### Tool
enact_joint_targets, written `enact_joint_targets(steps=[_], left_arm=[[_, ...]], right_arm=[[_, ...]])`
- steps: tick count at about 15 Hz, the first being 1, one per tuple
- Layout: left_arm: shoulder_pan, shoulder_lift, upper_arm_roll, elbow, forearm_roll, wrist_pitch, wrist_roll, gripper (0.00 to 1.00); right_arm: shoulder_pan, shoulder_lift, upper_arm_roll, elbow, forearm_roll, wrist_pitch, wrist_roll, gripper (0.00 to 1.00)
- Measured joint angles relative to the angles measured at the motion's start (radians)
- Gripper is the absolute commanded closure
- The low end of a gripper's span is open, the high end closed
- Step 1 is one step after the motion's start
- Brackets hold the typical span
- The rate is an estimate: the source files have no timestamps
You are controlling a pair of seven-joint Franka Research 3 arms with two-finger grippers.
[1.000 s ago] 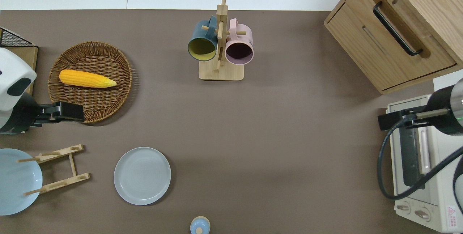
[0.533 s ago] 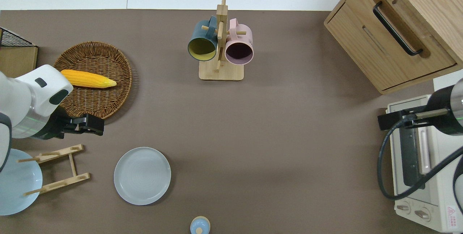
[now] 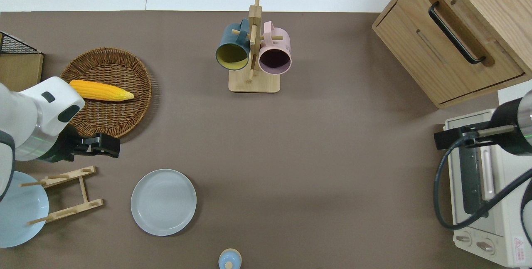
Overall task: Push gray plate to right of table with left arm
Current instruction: 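Move the left gripper down toward the edge of the gray plate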
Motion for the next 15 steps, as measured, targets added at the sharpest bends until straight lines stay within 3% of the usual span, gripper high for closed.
enact_joint_targets(steps=[11, 15], left_arm=[[0.002, -0.148, -0.008, -0.358, 0.0, 0.133, 0.0, 0.0], [0.01, -0.173, -0.012, -0.475, 0.0, 0.21, 0.0, 0.0]], right_arm=[[0.0, 0.0, 0.0, 0.0, 0.0, 0.0, 0.0, 0.005], [0.0, 0.0, 0.0, 0.0, 0.0, 0.0, 0.0, 0.005]])
